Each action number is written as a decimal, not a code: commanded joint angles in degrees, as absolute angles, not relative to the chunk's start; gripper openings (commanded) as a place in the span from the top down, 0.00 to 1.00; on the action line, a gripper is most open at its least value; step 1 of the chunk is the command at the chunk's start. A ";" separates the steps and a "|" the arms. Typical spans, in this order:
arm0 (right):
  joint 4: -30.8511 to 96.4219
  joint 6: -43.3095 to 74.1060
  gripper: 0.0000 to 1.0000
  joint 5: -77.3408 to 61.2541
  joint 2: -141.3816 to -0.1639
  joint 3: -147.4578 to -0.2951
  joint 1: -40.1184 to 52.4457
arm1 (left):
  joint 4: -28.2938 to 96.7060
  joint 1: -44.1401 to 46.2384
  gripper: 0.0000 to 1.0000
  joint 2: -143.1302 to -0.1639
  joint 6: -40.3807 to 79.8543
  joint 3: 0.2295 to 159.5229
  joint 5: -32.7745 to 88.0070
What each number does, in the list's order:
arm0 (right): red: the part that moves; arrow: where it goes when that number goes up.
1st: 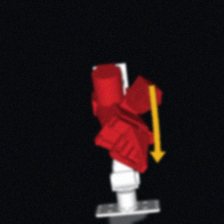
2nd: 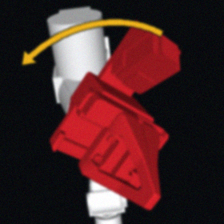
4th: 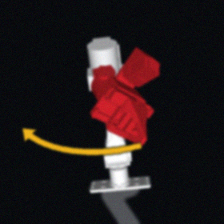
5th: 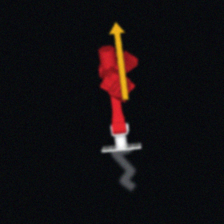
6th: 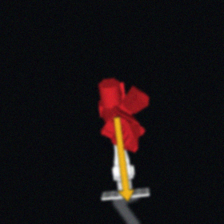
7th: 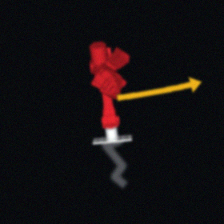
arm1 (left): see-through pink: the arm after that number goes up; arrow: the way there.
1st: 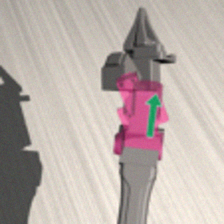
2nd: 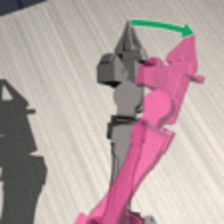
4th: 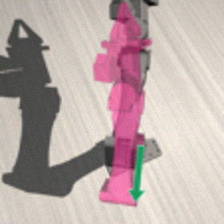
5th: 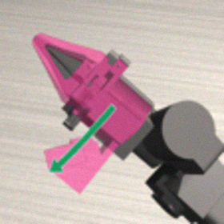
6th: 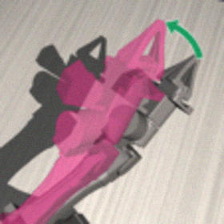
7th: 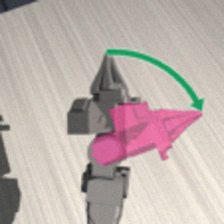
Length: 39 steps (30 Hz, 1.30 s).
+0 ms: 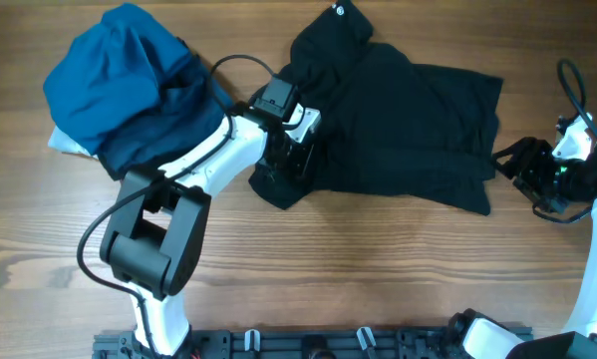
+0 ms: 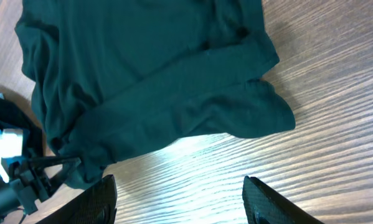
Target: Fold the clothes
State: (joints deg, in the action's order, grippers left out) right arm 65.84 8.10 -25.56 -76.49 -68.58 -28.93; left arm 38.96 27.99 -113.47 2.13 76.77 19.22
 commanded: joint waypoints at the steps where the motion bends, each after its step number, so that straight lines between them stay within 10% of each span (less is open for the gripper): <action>1: 65.36 7.51 0.35 -26.83 -75.77 -68.51 -28.69 | 41.45 29.15 0.96 -113.25 3.22 76.62 16.86; 17: 62.96 7.66 0.35 -26.39 -76.42 -68.51 -28.69 | 62.76 45.39 0.96 -106.00 8.23 76.71 17.26; 21: 62.76 7.64 0.35 -26.39 -76.42 -68.51 -28.69 | 64.27 48.40 0.52 -106.21 8.21 76.71 14.63; 39: 50.57 7.66 0.48 -18.61 -95.20 -61.89 -25.89 | 58.48 39.44 0.32 -106.32 10.72 76.69 14.11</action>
